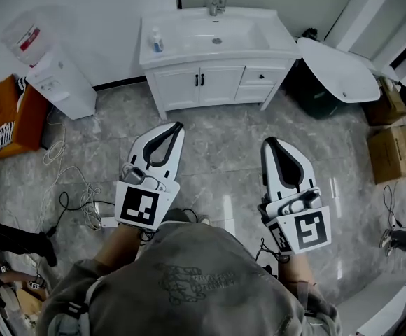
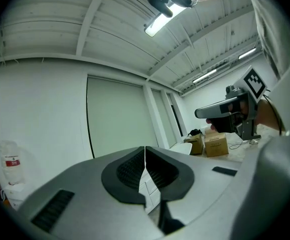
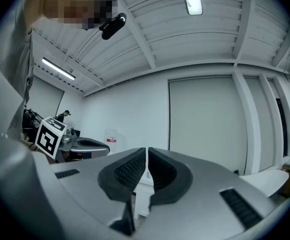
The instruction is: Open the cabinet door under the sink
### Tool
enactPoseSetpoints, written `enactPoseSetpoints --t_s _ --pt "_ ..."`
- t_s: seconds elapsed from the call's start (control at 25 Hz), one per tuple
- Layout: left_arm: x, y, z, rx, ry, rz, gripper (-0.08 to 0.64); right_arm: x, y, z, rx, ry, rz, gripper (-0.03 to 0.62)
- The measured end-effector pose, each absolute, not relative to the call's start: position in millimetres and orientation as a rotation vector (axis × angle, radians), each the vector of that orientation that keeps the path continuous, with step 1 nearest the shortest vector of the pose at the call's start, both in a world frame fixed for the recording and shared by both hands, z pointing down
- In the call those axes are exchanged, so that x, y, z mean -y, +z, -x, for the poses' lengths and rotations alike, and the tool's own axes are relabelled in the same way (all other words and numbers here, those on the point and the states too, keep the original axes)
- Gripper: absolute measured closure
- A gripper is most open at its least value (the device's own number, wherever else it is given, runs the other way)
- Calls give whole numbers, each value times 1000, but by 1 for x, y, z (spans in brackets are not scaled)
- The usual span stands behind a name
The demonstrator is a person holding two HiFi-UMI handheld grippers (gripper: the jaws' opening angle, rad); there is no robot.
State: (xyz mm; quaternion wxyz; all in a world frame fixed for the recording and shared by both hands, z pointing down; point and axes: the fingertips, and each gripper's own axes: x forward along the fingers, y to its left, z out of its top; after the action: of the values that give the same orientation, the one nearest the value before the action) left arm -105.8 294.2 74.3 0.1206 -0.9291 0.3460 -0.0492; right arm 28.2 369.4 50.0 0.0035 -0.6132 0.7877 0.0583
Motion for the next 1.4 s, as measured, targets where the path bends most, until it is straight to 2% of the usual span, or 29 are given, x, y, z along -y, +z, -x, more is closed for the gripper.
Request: enactPoseSetpoints --t_s 0.76,1.4 --pt "-250 110 82 -1010 -188 2703 540 -321 90 -34 -2530 101 1835 558" --pt "-105 143 82 -1033 -287 2740 540 -161 125 -30 -2592 -49 1795 558"
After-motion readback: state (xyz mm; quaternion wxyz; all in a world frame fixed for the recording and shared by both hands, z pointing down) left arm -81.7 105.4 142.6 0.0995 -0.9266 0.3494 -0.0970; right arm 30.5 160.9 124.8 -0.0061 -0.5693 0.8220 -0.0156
